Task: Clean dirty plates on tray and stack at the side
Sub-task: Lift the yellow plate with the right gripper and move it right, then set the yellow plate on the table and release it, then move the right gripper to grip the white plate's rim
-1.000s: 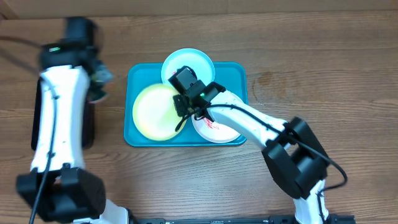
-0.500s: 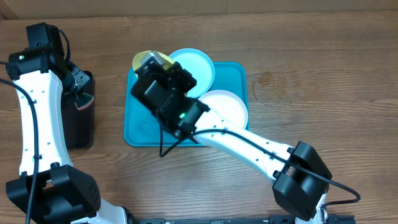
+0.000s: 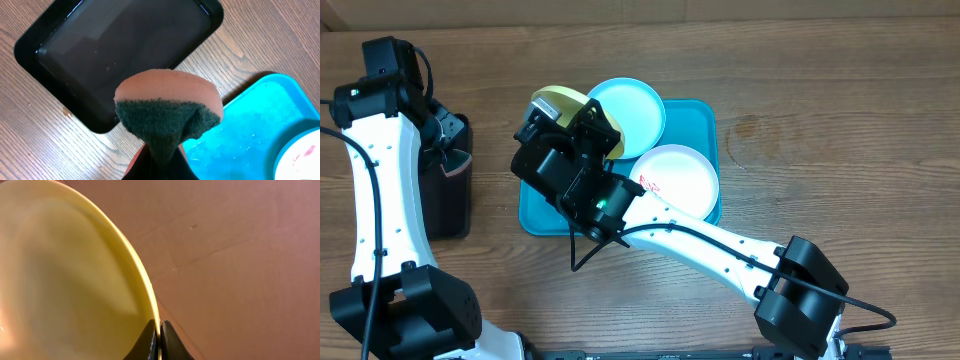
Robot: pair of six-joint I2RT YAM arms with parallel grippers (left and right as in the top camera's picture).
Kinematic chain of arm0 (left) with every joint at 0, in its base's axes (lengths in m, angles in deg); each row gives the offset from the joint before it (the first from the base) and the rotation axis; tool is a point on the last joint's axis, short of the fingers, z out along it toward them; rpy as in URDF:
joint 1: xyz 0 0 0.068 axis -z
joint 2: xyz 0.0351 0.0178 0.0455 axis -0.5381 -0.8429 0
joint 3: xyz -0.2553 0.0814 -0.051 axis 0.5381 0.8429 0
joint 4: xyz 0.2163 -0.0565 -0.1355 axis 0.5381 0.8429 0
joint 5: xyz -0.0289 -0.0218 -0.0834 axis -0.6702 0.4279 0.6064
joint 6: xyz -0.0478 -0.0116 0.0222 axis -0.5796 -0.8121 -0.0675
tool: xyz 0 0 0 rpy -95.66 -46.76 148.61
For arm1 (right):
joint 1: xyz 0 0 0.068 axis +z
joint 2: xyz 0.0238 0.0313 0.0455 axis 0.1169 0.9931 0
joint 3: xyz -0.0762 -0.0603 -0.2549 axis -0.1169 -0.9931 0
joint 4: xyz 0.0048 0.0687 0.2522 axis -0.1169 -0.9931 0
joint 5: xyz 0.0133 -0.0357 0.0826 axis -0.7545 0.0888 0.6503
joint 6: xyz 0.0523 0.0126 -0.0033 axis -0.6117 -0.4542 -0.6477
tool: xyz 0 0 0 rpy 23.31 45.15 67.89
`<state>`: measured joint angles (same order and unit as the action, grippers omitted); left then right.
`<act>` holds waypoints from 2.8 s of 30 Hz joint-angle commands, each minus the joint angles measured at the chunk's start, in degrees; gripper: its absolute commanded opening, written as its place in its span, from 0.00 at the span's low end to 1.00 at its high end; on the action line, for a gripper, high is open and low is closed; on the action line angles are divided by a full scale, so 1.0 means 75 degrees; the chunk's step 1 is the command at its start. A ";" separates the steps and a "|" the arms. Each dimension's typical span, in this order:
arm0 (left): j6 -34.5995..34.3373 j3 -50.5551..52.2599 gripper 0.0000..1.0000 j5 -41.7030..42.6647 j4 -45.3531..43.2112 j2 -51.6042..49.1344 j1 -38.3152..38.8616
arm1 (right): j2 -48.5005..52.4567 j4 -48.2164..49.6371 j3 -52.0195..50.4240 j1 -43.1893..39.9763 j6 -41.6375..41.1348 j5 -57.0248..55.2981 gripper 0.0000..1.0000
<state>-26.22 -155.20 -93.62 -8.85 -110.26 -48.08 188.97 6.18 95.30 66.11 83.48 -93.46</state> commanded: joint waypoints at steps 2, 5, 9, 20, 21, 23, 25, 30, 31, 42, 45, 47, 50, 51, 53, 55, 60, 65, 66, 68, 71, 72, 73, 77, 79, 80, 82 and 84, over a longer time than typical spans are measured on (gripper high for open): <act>-0.0102 0.0029 0.04 0.0085 -0.0009 -0.0029 -0.0085 | -0.0224 -0.0592 0.0172 -0.0047 -0.1757 0.0373 0.04; -0.0105 0.0029 0.04 0.0085 0.0032 -0.0029 -0.0085 | -0.0052 -0.1638 0.0172 -0.0487 -0.2742 0.2827 0.04; -0.0105 0.0029 0.05 0.0154 0.0029 -0.0029 -0.0082 | -0.0085 -0.2253 0.0198 -0.1040 -0.4167 0.4159 0.04; -0.0079 0.0035 0.04 0.0423 0.0026 -0.0029 -0.0076 | -0.0764 -0.2917 0.0169 -0.3695 -0.6432 0.8883 0.04; -0.0035 0.0035 0.04 0.0551 0.0015 -0.0029 -0.0076 | -0.0743 -0.3063 0.0169 -0.4071 -0.6656 0.9390 0.04; 0.0009 0.0035 0.04 0.0717 -0.0015 -0.0029 -0.0076 | -0.0708 -0.3471 0.0166 -0.4756 -0.7012 1.0121 0.04; 0.0015 0.0038 0.04 0.0778 -0.0038 -0.0032 -0.0061 | -0.0679 -0.4089 0.0166 -0.5450 -0.7114 1.0293 0.04; 0.0032 0.0236 0.04 0.0801 -0.0274 -0.0032 0.0143 | -0.0428 -0.5254 0.0163 -0.6846 -0.7111 0.9783 0.04; 0.0117 0.0332 0.04 0.0854 -0.0382 -0.0032 0.0201 | -0.0370 -0.5348 0.0149 -0.7055 -0.7111 0.9728 0.04; 0.0647 0.1072 0.04 0.1346 -0.1032 -0.0035 0.0583 | -0.0099 -0.4739 -0.1023 -0.9189 -0.7542 0.9378 0.04; 0.0650 0.1072 0.04 0.1594 -0.1058 -0.0035 0.0583 | -0.0099 -0.4179 -0.1533 -0.9495 -0.7542 0.9384 0.04; 0.0653 0.1072 0.04 0.1766 -0.1090 -0.0035 0.0583 | -0.0093 -0.3882 -0.1853 -0.9579 -0.7539 0.9381 0.04; 0.0664 0.1072 0.04 0.1760 -0.1102 -0.0035 0.0583 | -0.0087 -0.3450 -0.2343 -0.9617 -0.7536 0.9349 0.04; 0.0720 0.1072 0.04 0.1760 -0.1105 -0.0035 0.0583 | -0.0082 -0.3348 -0.2465 -0.9617 -0.7507 0.9273 0.04; 0.0793 0.1072 0.04 0.1760 -0.1105 -0.0035 0.0583 | -0.0079 -0.3252 -0.2602 -0.9617 -0.7504 0.9116 0.24; 0.0799 0.1072 0.04 0.1760 -0.1099 -0.0035 0.0583 | -0.0082 -0.3267 -0.2614 -0.9617 -0.7481 0.9125 0.43; 0.0883 0.1072 0.04 0.1740 -0.1131 -0.0035 0.0583 | -0.0224 -0.3754 -0.2393 -0.9617 -0.7481 0.9209 0.78; 0.0991 0.1072 0.04 0.1749 -0.1148 -0.0035 0.0583 | -0.0938 -0.4578 -0.1585 -0.9521 -0.7420 0.9308 0.79; 0.0991 0.1072 0.04 0.1754 -0.1157 -0.0035 0.0583 | -0.1070 -0.4602 -0.1483 -0.9468 -0.7379 0.9334 0.79; 0.1081 0.1072 0.04 0.1772 -0.1215 -0.0035 0.0586 | -0.1349 -0.4465 -0.1268 -0.9299 -0.6985 0.9763 0.81; 0.1402 0.1072 0.04 0.1982 -0.1355 -0.0035 0.0664 | -0.1553 -0.3319 -0.1192 -0.8728 -0.5884 1.1540 0.87; 0.1431 0.1072 0.04 0.1982 -0.1373 -0.0035 0.0699 | -0.1521 -0.2978 -0.1207 -0.8507 -0.5555 1.1873 0.87; 0.1504 0.1072 0.04 0.1982 -0.1393 -0.0035 0.0743 | -0.1472 -0.2541 -0.1256 -0.8183 -0.5275 1.1951 0.87; 0.1594 0.1075 0.04 0.1964 -0.1402 -0.0035 0.0898 | -0.1221 -0.1154 -0.1588 -0.7082 -0.4809 1.1398 0.89; 0.1676 0.1078 0.04 0.1964 -0.1402 -0.0035 0.0976 | -0.0877 -0.0580 -0.1676 -0.6368 -0.4814 1.0809 0.94; 0.1737 0.1078 0.04 0.1961 -0.1402 -0.0035 0.1008 | -0.0644 -0.0353 -0.1679 -0.6015 -0.4814 1.0354 0.94; 0.1795 0.1078 0.04 0.1964 -0.1396 -0.0035 0.1043 | -0.0280 -0.0035 -0.1679 -0.5584 -0.4826 0.9690 0.94; 0.1795 0.1078 0.04 0.1961 -0.1399 -0.0035 0.1078 | 0.0195 0.0396 -0.1679 -0.5193 -0.4957 0.9098 0.94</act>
<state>-14.59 -147.09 -79.68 -19.14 -110.48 -40.72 184.80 6.61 83.80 23.20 45.67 -15.41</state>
